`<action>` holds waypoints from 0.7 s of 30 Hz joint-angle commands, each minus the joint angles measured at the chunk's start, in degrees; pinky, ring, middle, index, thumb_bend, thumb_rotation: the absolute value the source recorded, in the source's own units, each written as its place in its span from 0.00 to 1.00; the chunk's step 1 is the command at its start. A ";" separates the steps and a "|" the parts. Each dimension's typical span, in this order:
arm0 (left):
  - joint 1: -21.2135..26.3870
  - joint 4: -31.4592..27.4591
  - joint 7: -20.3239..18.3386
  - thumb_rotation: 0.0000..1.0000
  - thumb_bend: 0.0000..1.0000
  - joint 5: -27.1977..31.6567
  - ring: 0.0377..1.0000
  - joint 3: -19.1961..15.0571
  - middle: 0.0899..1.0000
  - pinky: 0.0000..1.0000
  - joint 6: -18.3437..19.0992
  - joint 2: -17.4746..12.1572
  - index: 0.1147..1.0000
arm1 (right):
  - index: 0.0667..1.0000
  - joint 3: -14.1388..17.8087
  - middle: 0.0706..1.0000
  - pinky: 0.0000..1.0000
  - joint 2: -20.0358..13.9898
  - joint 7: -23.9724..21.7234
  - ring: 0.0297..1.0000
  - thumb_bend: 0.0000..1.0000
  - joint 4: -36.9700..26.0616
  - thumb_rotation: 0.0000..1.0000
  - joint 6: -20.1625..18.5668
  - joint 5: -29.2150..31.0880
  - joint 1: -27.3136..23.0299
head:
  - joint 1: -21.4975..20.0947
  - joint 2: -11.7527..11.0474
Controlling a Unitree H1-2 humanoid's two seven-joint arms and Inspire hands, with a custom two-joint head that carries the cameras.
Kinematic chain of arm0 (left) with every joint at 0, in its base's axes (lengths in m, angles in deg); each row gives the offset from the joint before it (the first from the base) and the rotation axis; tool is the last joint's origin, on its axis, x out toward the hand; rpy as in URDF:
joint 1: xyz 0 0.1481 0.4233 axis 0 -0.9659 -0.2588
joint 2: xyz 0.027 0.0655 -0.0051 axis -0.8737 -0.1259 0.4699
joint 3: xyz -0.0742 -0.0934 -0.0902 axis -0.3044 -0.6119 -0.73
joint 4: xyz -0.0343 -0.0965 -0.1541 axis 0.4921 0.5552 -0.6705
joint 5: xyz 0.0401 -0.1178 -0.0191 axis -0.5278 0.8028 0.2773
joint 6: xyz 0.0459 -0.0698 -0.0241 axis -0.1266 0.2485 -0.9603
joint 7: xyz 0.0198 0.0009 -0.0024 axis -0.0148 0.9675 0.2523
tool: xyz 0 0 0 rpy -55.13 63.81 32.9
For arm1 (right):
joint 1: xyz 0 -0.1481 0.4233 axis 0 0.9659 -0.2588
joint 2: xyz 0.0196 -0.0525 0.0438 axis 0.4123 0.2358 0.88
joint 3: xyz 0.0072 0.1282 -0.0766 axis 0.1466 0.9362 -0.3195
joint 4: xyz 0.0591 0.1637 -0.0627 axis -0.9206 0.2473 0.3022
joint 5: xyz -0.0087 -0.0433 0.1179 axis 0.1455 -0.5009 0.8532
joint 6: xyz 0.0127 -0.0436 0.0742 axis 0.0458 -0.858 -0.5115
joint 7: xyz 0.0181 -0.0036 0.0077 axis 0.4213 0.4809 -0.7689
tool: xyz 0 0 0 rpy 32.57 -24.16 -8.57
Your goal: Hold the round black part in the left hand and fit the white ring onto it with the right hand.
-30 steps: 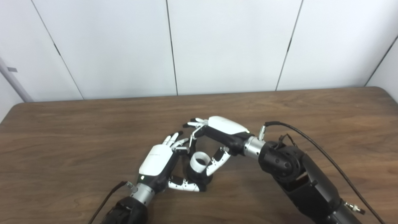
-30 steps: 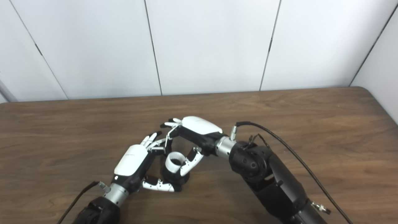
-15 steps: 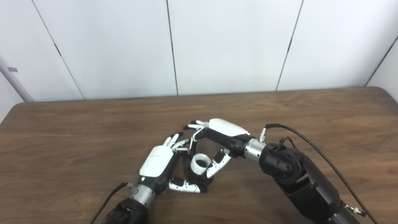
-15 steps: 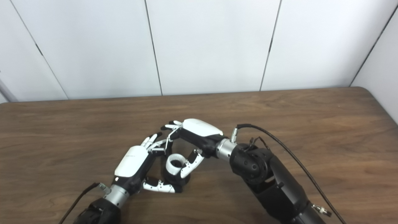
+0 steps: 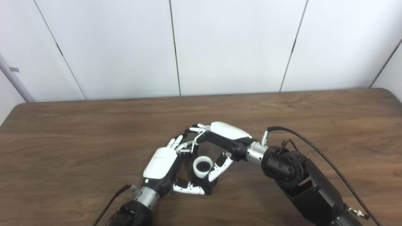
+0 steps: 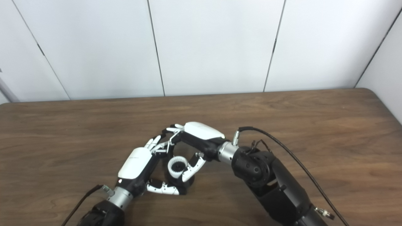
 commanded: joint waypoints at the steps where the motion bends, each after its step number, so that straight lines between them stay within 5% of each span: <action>1: -0.91 1.08 -2.99 0.05 0.52 -0.89 1.00 2.13 0.86 1.00 -0.46 0.49 0.41 | 0.57 -0.05 0.99 0.99 0.41 -0.13 1.00 0.90 -1.65 0.23 0.21 -0.39 -1.70 | 0.00 -0.02; 4: -0.74 0.99 -3.48 0.05 0.52 -1.33 1.00 2.34 0.86 1.00 0.09 0.30 0.41 | 0.68 -0.13 1.00 1.00 0.45 -1.08 1.00 0.99 -2.33 0.31 -0.84 -0.67 -1.82 | -0.10 -0.11; 10: -0.55 1.00 -3.58 0.05 0.52 -1.56 1.00 2.38 0.86 1.00 0.47 0.25 0.41 | 0.82 0.38 1.00 1.00 0.63 -2.29 1.00 1.00 -3.35 0.38 -2.29 0.59 -1.72 | -0.18 -0.14; 21: -0.50 1.25 -2.99 0.05 0.52 -0.99 1.00 2.06 0.85 1.00 -0.21 0.01 0.41 | 0.87 0.86 1.00 1.00 0.15 -2.71 1.00 1.00 -3.46 0.38 -2.70 1.19 -1.77 | -0.76 -0.31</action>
